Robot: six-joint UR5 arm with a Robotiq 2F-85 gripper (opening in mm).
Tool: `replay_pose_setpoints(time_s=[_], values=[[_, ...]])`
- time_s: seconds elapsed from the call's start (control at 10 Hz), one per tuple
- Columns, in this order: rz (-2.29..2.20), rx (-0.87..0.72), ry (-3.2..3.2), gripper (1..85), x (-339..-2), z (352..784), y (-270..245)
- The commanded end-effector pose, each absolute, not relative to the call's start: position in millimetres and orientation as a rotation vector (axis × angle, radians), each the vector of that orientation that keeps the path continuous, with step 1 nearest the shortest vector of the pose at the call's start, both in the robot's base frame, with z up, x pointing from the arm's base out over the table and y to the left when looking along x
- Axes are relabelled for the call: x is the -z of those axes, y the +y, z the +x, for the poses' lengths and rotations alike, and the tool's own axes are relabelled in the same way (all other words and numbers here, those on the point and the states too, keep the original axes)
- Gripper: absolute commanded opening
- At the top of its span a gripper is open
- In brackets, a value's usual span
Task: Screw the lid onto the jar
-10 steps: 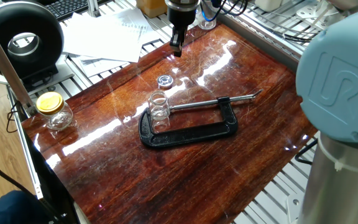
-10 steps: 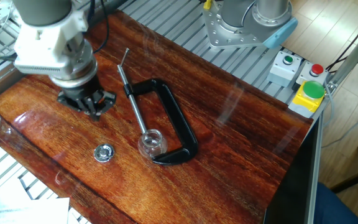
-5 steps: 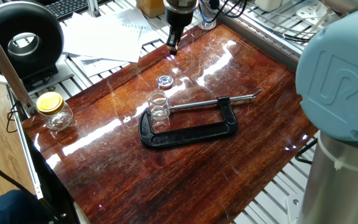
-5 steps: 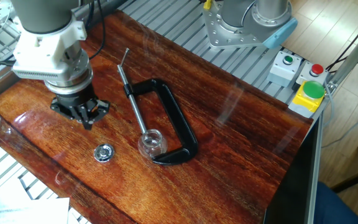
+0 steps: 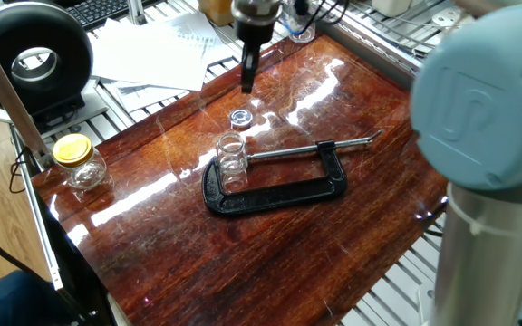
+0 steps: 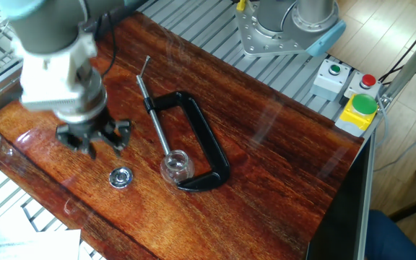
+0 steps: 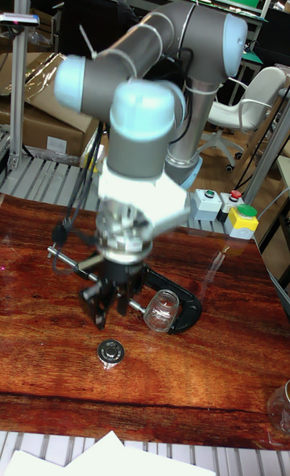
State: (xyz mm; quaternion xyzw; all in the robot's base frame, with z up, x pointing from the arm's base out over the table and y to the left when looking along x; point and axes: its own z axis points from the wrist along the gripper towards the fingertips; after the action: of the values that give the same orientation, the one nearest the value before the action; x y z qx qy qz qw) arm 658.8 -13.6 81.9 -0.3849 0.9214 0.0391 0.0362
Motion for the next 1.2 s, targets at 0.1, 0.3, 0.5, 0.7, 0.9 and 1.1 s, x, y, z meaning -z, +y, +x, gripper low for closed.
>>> replay_pose_setpoints(time_s=[0.1,0.3,0.5,0.7,0.9,1.1], values=[[-1.278,-0.138,2.827,60.7,-13,663,8],[-1.309,-0.094,2.826,60.7,4,665,2],[-1.332,-0.051,2.825,60.7,5,664,-3],[-1.317,-0.055,2.833,60.3,8,658,0],[-1.316,-0.048,2.836,60.0,9,658,-1],[-1.311,-0.050,2.841,58.3,8,658,-1]])
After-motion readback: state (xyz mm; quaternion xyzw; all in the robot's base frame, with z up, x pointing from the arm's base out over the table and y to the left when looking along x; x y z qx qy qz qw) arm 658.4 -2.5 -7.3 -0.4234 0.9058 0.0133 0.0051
